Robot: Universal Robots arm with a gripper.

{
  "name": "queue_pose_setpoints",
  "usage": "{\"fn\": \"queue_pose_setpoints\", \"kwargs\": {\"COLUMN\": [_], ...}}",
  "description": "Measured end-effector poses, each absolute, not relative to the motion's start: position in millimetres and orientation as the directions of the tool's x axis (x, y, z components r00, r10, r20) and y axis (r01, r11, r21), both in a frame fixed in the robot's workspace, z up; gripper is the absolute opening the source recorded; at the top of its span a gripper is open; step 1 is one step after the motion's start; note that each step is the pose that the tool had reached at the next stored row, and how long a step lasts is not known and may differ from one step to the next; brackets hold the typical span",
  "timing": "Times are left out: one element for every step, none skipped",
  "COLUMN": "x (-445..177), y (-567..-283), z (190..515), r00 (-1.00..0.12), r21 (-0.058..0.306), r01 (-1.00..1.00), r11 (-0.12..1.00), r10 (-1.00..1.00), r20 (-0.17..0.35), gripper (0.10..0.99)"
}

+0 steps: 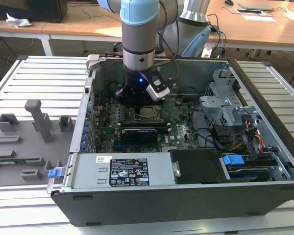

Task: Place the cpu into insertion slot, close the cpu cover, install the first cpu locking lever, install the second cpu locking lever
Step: 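Close the cpu cover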

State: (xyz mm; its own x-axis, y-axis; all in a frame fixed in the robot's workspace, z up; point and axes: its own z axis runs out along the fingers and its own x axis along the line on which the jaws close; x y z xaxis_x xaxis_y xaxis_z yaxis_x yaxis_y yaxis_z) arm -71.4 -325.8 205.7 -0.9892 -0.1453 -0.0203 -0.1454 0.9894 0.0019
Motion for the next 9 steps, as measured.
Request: {"fn": "queue_pose_setpoints", "kwargs": {"x": [-71.4,-71.4,-71.4,-71.4,-71.4,-71.4,-71.4,-71.4,-71.4], "y": [-325.8,-325.8,-325.7,-325.8,-325.8,-325.7,-325.7,-325.8,-325.7], "z": [205.5,205.4,205.3,205.3,205.3,205.4,206.0,208.1,209.6], "r00": [-0.989,-0.989,-0.989,-0.989,-0.989,-0.989,-0.989,-0.989,-0.989], "r21": [0.002,0.002,0.002,0.002,0.002,0.002,0.002,0.002,0.002], "r01": [-0.146,-0.146,-0.146,-0.146,-0.146,-0.146,-0.146,-0.146,-0.146], "r11": [0.989,0.989,0.989,0.989,0.989,0.989,0.989,0.989,0.989], "r10": [-0.146,-0.146,-0.146,-0.146,-0.146,-0.146,-0.146,-0.146,-0.146], "r20": [-0.02,-0.02,-0.02,-0.02,-0.02,-0.02,-0.02,-0.02,-0.02], "gripper": [0.106,0.106,0.106,0.106,0.106,0.106,0.106,0.106,0.106]}}
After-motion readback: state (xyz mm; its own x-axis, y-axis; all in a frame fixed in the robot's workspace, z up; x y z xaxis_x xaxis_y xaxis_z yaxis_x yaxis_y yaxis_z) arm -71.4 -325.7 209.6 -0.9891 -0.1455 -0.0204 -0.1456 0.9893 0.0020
